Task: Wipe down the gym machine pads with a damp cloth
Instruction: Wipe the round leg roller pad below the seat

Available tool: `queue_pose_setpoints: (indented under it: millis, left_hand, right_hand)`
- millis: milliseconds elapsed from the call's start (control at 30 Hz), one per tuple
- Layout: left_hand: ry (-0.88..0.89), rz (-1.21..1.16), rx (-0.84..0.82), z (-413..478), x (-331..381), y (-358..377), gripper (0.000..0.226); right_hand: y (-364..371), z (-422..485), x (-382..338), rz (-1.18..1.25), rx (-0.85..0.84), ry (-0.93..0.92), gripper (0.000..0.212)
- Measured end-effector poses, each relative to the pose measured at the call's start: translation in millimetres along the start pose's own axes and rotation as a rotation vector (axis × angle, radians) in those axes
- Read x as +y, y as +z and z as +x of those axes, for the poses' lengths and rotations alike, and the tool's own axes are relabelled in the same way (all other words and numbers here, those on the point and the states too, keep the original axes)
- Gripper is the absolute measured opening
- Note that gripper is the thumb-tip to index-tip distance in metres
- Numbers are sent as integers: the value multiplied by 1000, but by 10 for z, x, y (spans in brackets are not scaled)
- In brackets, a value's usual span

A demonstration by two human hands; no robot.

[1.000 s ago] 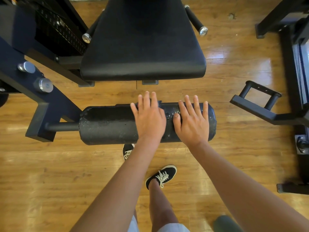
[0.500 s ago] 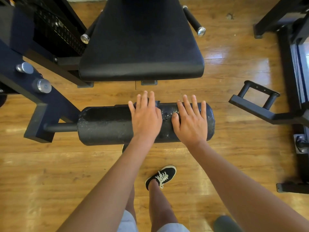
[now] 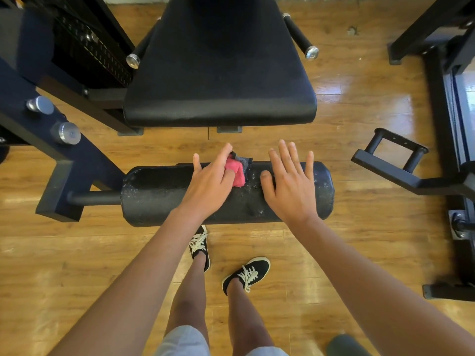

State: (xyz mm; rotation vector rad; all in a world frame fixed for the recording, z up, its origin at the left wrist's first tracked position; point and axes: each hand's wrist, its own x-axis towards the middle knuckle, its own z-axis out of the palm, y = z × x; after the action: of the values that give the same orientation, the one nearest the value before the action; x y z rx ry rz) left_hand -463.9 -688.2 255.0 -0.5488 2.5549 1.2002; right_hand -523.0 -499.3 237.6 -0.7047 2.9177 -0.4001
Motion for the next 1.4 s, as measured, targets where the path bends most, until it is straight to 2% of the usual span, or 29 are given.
queue_pose_setpoints:
  millis: [100, 267, 400, 667, 800, 1033, 1400]
  left_hand:
    - [58, 123, -24, 0, -70, -62, 59]
    - [103, 479, 3, -51, -205, -78, 66]
    - [101, 580, 11, -71, -257, -69, 69]
    - [81, 609, 49, -163, -455, -258, 59]
    - [53, 656, 89, -187, -578, -348, 57]
    - [47, 673, 145, -172, -594, -333, 59]
    - [24, 683, 213, -173, -574, -271, 56]
  right_hand:
    - [-3, 129, -157, 33, -15, -69, 54]
    - [30, 233, -389, 74, -69, -133, 52]
    - [30, 259, -452, 107, -111, -123, 55]
    - [3, 321, -591, 206, -116, -159, 57]
    - [44, 376, -665, 271, -133, -122, 43]
    - [117, 401, -699, 134, -162, -110, 32]
    - [18, 476, -247, -14, -304, 11, 38]
